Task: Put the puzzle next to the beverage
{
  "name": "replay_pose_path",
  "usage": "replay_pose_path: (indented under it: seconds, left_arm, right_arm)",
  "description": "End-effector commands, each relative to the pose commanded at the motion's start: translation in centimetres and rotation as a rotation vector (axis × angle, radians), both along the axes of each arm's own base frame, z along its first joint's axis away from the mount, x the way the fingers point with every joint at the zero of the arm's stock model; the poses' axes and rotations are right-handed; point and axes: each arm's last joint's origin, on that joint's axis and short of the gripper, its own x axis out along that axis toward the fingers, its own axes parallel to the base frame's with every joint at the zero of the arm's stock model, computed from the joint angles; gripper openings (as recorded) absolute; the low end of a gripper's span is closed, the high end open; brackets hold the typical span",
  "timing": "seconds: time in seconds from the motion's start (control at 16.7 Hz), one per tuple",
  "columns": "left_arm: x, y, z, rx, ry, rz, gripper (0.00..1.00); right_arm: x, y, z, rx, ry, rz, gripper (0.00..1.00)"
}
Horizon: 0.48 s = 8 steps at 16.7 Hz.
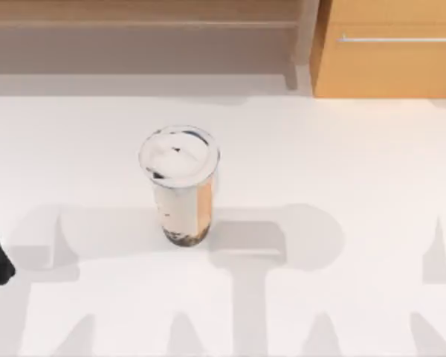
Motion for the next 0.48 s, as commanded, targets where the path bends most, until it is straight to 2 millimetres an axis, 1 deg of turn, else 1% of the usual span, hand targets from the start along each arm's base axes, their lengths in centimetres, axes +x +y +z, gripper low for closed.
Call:
replay_pose_path:
  seconds: [0.12, 0.24, 0.36, 0.48]
  left_arm:
    - [0.0, 0.0, 0.0, 0.000, 0.000, 0.000, 1.00]
    - [0.0, 0.0, 0.9, 0.000, -0.005, -0.001, 1.00]
    - [0.2, 0.0, 2.9, -0.001, -0.014, -0.003, 1.00]
    - [0.7, 0.0, 6.0, -0.001, -0.024, -0.006, 1.00]
  right_arm:
    - [0.0, 0.0, 0.0, 0.000, 0.000, 0.000, 1.00]
    - [0.0, 0.0, 0.0, 0.000, 0.000, 0.000, 1.00]
    - [0.0, 0.0, 0.0, 0.000, 0.000, 0.000, 1.00]
    - [0.0, 0.0, 0.0, 0.000, 0.000, 0.000, 1.00]
